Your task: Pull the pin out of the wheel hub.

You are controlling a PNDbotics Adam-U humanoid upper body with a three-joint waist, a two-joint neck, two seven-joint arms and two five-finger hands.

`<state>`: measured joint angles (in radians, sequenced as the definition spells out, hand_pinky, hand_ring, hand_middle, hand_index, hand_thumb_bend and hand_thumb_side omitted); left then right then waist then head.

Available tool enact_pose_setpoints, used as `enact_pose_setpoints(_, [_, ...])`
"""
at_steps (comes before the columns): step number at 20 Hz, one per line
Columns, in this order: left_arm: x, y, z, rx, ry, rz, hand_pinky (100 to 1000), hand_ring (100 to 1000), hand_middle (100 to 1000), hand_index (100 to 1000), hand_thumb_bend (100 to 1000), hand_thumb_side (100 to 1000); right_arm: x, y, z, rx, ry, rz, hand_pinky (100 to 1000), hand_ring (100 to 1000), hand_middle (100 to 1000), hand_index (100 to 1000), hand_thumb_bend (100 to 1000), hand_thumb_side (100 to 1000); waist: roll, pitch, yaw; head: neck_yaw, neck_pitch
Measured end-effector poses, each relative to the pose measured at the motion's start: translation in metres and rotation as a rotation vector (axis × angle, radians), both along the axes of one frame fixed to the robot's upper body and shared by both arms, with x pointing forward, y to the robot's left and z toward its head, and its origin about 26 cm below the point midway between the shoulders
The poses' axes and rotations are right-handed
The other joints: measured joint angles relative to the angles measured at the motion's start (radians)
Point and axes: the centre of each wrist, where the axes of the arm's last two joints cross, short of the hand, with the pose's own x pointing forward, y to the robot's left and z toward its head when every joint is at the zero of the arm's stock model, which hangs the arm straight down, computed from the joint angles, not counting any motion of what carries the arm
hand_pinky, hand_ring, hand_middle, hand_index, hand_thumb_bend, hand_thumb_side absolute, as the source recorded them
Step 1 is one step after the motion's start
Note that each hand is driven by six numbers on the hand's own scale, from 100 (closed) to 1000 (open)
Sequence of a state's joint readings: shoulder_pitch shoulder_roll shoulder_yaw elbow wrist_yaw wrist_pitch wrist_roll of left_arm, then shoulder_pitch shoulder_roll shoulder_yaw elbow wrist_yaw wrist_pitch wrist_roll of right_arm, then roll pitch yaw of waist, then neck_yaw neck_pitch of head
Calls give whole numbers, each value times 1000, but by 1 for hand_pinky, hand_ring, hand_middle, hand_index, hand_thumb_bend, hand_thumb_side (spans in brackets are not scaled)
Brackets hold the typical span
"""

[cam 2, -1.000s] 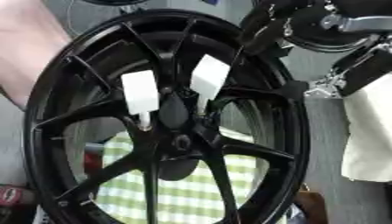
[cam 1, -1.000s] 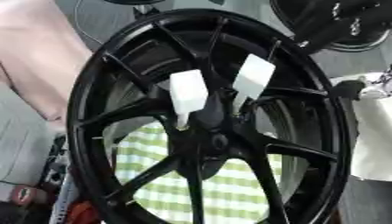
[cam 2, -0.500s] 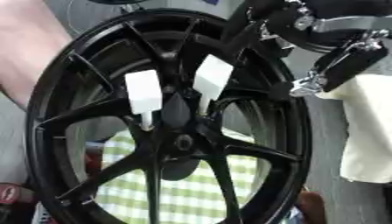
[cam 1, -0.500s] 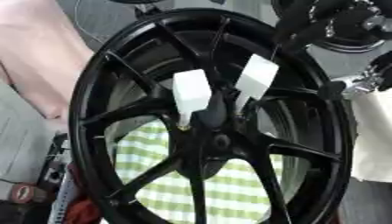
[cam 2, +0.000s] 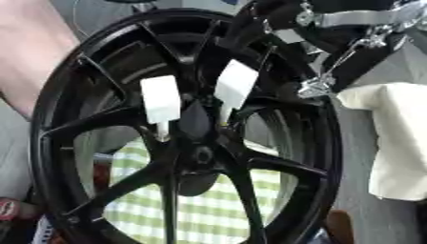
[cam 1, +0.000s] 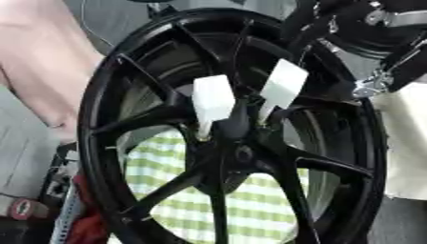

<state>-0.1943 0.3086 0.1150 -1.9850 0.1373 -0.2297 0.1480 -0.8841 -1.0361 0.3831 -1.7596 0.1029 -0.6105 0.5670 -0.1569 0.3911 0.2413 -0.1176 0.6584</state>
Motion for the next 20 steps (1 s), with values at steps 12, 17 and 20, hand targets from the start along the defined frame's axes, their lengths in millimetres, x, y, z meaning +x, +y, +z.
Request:
enact_pose_setpoints(12, [0,0,1,10,3,8,897,641,568,759,100,739,10,5,-5,6,29,-5,923,920,854,873,403,100,-18,11,10,0,9])
enact_pose_setpoints(17, [1,-1,2,11,0,10,898,641,568,759,100,741,11,6,-8,-2,34,-12,924,921,854,872,403,100,-23,16,14,0,14])
enact_pose_setpoints(20, [1,-1,2,14,0,12,899,640,568,759,100,741,12,6,-9,-8,37,-19,924,921,853,872,403,100,-28,17,19,0,16])
